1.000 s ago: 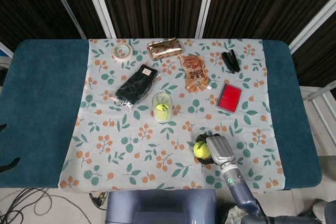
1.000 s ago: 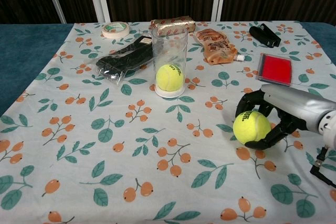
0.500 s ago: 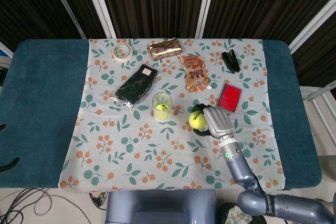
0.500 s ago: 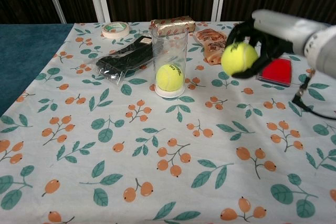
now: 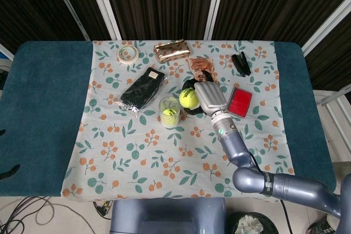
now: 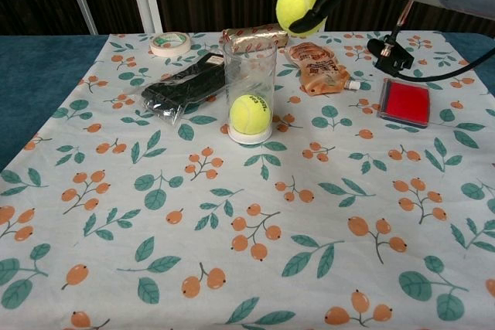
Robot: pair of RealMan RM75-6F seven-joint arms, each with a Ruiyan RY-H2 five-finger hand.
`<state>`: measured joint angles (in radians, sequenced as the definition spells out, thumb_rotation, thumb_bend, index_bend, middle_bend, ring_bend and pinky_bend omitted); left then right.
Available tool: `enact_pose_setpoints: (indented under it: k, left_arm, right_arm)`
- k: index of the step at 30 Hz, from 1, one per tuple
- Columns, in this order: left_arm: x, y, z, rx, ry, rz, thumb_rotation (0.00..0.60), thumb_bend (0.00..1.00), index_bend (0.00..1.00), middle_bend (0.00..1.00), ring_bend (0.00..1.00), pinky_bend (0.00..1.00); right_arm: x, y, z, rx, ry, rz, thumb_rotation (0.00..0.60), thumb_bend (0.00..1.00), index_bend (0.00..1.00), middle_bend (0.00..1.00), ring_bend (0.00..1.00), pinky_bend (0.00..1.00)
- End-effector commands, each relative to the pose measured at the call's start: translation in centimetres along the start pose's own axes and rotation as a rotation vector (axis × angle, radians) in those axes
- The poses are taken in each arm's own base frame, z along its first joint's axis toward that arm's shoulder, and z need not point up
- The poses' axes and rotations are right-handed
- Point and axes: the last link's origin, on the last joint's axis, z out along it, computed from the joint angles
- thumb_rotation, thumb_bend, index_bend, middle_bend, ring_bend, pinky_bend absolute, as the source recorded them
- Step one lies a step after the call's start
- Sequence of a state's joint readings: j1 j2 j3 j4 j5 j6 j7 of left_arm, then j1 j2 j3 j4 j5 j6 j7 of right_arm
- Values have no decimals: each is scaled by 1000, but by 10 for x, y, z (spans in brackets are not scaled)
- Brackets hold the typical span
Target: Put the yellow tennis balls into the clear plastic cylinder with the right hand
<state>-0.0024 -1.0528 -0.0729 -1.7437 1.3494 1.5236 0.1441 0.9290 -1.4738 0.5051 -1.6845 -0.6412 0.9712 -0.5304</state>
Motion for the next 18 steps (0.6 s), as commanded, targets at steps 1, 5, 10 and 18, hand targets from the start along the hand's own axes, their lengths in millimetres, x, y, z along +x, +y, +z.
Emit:
enact_pose_setpoints:
  k: [1,5,10,18]
  left_arm:
    - [0,0,0,1,0,0,600,0,182,0,0,0]
    - [1,-1,0,3,2,-3,600,0,182,0,0,0]
    - [2,-2,1,7,7,-8,600,0,183,0,0,0]
    - [2,-2,1,3,3,-10,600,0,184,0,0,0]
  right_arm:
    - [-5,-15,8,11,-36,45,600,494,463,339,556,0]
    - [-11,-24,10,25,-49,53,600,494,460,331,535,0]
    - [-17,-33,11,43,-50,62,600,494,444,326,519,0]
    - [-24,-41,17,24,-65,54,600,426,329,240,365,0]
